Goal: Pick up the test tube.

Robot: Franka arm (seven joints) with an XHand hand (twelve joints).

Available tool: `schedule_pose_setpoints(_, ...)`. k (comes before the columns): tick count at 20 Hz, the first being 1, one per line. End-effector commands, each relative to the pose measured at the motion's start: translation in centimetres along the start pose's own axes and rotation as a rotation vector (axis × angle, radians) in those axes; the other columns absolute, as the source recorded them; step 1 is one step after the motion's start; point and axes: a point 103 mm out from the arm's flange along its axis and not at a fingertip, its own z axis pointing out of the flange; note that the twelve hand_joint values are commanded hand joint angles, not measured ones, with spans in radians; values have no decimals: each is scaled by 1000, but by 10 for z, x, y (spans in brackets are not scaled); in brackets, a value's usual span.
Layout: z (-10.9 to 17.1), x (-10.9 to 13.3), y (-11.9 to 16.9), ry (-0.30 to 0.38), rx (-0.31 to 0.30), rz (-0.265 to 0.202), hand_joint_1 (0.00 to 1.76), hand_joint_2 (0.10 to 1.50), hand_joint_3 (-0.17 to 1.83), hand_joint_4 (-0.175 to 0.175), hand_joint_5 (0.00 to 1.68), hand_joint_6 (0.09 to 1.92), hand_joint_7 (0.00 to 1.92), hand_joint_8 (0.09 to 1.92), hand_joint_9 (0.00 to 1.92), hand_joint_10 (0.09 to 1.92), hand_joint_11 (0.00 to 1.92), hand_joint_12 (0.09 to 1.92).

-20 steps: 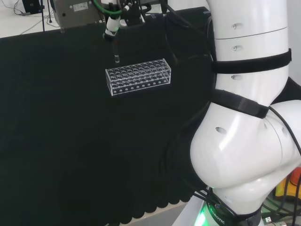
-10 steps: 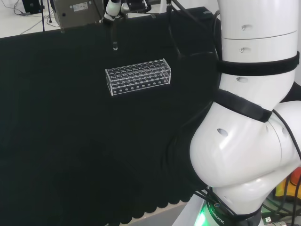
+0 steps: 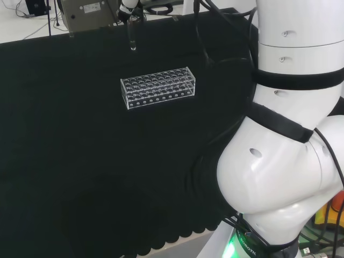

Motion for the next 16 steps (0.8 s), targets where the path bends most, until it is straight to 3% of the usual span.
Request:
schedule_pose_setpoints(1, -2, -8, -16, 7, 1, 31, 1243, 612, 613, -175, 1570, 87, 1891, 185, 1812, 177, 1467, 716)
schedule_pose_setpoints(10, -1, -3, -26, 19, 5, 61, 1243, 611, 615, -175, 1571, 87, 1892, 182, 1813, 175, 1465, 714)
schedule_pose_setpoints(16, -2, 14, -29, 58, -11, 19, 1243, 610, 617, -175, 1571, 87, 1893, 181, 1813, 174, 1465, 713)
